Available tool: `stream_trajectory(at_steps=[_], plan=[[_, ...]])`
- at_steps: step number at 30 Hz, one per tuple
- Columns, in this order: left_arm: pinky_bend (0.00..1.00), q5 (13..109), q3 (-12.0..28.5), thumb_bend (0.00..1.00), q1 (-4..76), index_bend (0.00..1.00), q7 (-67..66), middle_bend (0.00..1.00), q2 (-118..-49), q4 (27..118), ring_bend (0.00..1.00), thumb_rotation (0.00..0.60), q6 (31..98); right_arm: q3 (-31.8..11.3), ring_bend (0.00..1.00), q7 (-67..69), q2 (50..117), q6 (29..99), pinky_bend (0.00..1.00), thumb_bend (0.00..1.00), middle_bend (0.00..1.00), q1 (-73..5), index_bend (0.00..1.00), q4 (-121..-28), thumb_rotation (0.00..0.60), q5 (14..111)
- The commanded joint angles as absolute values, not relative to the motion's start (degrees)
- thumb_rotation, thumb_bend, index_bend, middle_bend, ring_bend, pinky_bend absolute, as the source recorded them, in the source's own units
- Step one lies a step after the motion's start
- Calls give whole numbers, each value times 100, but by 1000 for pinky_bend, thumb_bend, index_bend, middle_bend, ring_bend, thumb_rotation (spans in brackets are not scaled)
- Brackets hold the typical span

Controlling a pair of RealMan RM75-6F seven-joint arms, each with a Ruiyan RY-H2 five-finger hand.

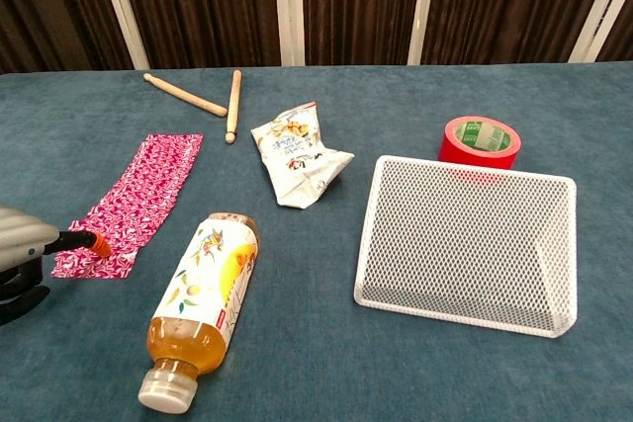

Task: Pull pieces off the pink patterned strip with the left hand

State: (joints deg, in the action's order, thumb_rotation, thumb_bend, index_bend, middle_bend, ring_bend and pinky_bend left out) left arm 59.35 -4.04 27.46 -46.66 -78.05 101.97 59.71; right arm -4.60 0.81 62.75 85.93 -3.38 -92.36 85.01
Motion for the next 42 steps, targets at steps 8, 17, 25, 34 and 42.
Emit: stream_trajectory(at_steps=[8,17,25,34,42], plan=[[616,6070,-760,763,2661,175,-4879,873,-7814,10407,738,600,6211,-468,86,93,6270,8594,99,272,47,-343,11,-9246,600,8504],[616,6415,-1029,763,2488,174,-4945,873,-7731,10636,738,600,6502,-462,86,109,6261,8614,99,272,48,-332,11,-9254,600,8520],[616,6577,-1224,764,2334,172,-5078,873,-7689,10793,738,600,6695,-467,86,143,6246,8624,99,273,47,-323,11,-9264,600,8515],[616,6887,-1247,764,2183,169,-4984,873,-7558,10908,738,600,6959,-455,86,103,6260,8602,99,273,47,-330,11,-9276,600,8522],[616,6931,-996,764,2217,162,-4912,873,-7542,10859,738,600,7004,-460,86,87,6267,8601,99,273,47,-328,11,-9276,600,8505]])
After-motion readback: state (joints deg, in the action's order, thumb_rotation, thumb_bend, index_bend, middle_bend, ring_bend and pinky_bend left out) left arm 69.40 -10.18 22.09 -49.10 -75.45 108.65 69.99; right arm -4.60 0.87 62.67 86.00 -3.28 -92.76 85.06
